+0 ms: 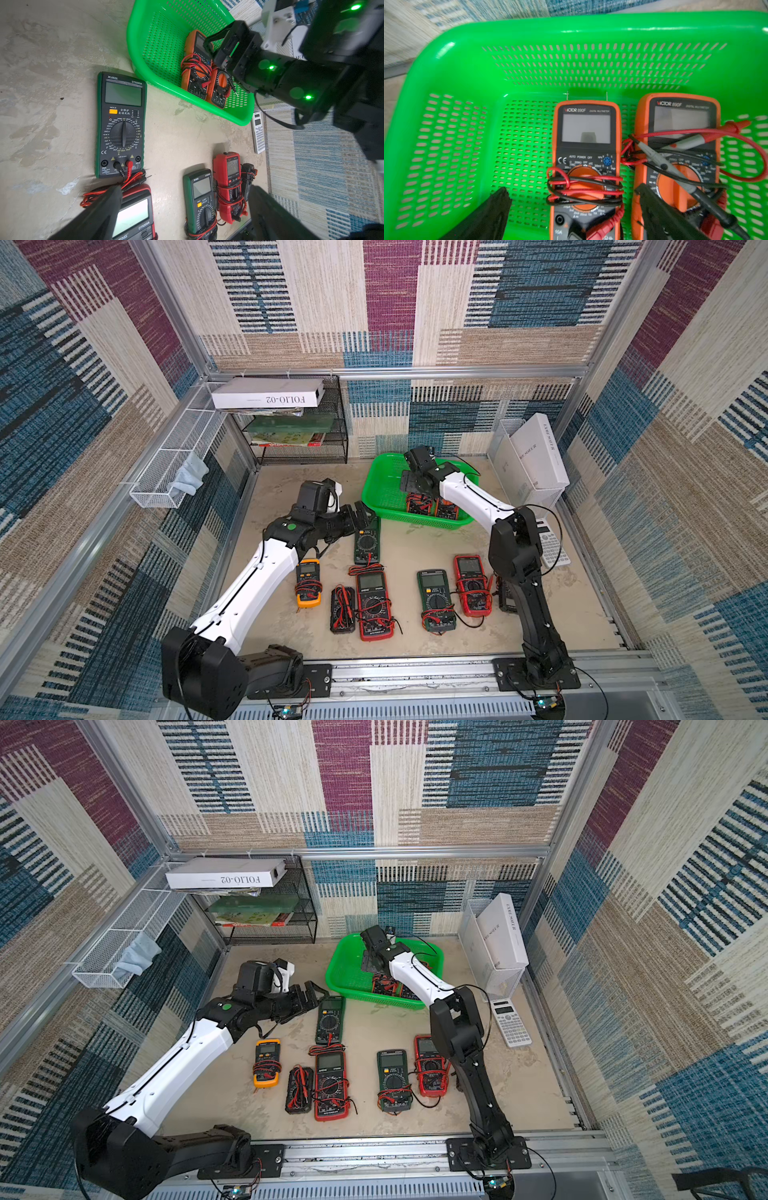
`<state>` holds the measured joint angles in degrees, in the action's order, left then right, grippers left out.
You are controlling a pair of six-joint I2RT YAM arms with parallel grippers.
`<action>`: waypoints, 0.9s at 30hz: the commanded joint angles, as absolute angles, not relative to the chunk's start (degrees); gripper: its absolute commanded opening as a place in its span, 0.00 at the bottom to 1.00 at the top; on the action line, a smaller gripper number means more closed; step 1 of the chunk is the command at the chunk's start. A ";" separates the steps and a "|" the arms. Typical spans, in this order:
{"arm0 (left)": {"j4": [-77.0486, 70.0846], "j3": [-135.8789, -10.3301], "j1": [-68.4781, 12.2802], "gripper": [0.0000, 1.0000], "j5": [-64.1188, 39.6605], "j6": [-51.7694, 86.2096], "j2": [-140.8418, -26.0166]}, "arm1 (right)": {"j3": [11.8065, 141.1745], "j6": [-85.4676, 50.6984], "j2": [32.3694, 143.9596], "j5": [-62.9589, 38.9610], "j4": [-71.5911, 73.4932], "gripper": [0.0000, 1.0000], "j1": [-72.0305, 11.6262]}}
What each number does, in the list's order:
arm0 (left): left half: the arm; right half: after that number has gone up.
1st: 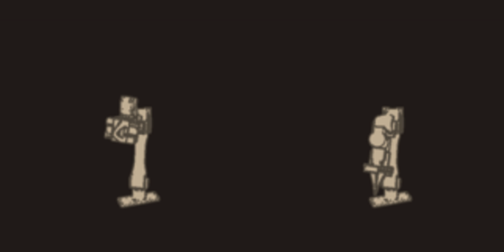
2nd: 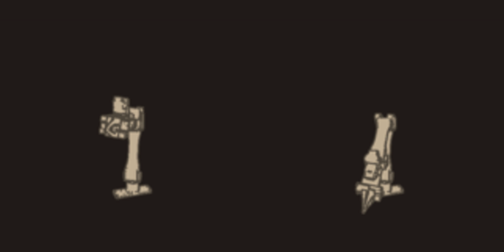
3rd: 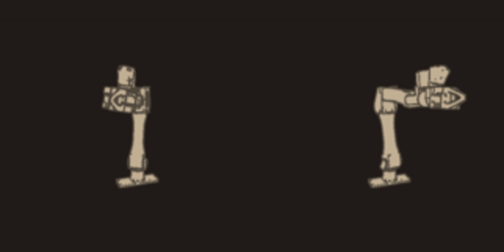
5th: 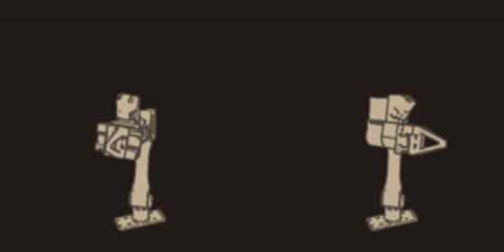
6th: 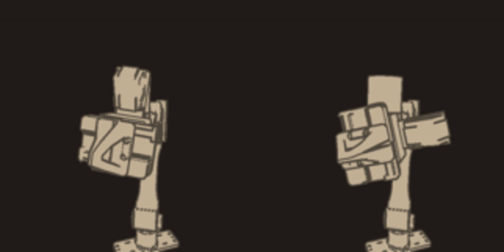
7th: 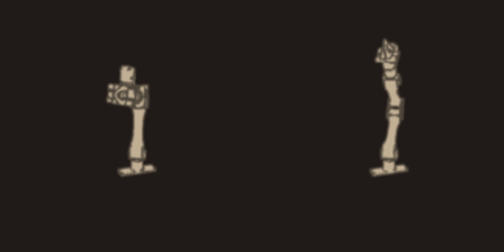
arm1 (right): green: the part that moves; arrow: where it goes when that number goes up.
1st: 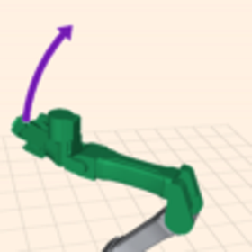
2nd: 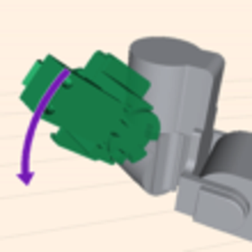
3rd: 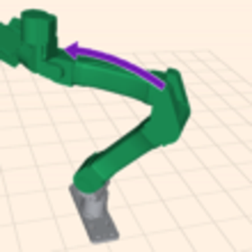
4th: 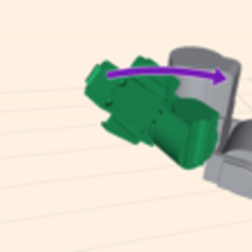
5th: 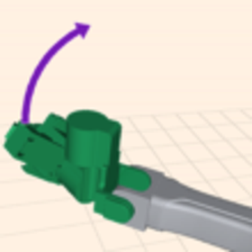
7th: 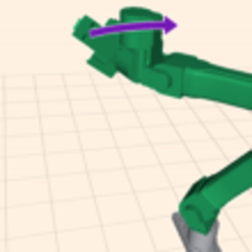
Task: Put the multimeter into the basket
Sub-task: Place the multimeter in the basket, then pick up the multimeter from the center of the board.
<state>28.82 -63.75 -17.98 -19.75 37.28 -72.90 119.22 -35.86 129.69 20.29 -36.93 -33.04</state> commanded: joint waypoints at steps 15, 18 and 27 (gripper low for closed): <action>33.16 -62.58 -17.90 1.00 -11.98 29.95 -74.48 | 100.06 -34.28 109.23 16.68 -27.82 0.99 -38.64; 33.48 -62.45 -17.89 1.00 -11.52 29.45 -75.55 | 92.12 -35.25 103.47 15.57 -24.14 1.00 -39.41; 33.15 -61.55 -18.26 1.00 -11.54 28.87 -79.16 | 70.42 -39.40 88.58 13.51 -14.89 1.00 -42.29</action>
<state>33.43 -61.84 -18.11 -11.88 29.93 -78.50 74.43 -37.34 91.44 14.24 -19.75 -41.34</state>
